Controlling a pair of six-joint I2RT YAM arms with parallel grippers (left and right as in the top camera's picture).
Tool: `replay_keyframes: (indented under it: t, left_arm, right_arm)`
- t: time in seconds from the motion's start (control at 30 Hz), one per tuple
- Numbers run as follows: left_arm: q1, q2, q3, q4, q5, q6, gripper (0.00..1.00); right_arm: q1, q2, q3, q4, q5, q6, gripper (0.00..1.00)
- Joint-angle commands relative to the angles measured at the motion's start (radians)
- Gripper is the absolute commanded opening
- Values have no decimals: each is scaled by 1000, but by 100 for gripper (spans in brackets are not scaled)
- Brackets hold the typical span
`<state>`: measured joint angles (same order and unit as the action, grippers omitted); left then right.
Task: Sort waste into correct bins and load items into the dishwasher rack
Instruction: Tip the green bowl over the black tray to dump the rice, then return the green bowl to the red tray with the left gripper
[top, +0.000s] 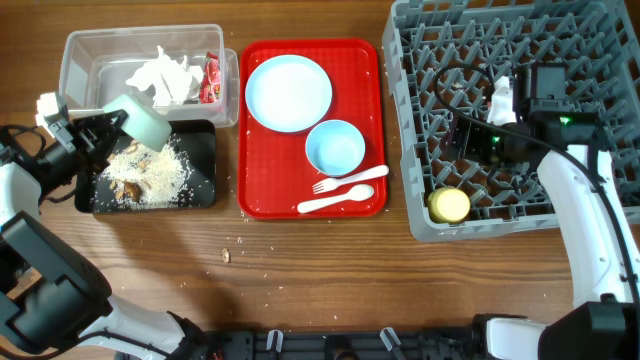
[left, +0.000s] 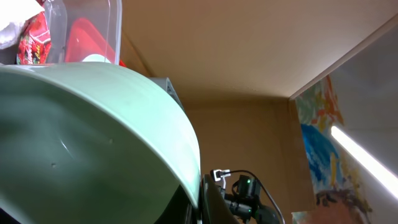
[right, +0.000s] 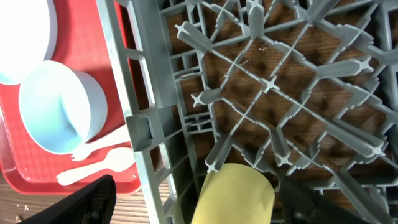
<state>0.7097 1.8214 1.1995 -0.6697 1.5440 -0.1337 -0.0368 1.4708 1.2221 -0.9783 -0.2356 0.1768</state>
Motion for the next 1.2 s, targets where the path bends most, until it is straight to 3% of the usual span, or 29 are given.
replay_keyframes:
  t: [0.0,0.13,0.27,0.43,0.5,0.7,0.77,0.9,1.0,1.17]
  left_arm:
    - [-45,-2,-3,10,33,-10,4]
    - [-123,-2,-3,54,-51,-89,4]
    - [-272,-27,-3,54,-121,-84,4]
    - [-612,-79,-3,53,-610,-84,4]
    - [-753,-74,-3,37,-887,-92,4]
    - [-1024,-71,-3,-5,-1353,-145,5]
    - [-1083,-71,-3,-12,-1420,-144,6]
    - [-1157,-71,-3,-11,-1472,-144,33]
    - [-1166,-71,-3,-4,-1471,-144,45]
    - [-1139,-99,40,-13,-1454,-167,47]
  right_arm:
    - [5,5,24,11,-13,-20,86]
    - [5,5,24,13,-13,-20,86]
    - [5,5,24,13,-13,-21,86]
    - [5,5,24,13,-13,-20,86]
    - [5,5,24,9,-13,-20,86]
    - [5,5,24,4,-14,-17,86]
    - [5,5,24,1,-22,-19,86]
    - [5,5,24,3,-40,-20,86]
    - [9,5,24,21,-114,-54,86]
    - [88,5,39,99,-130,-16,85]
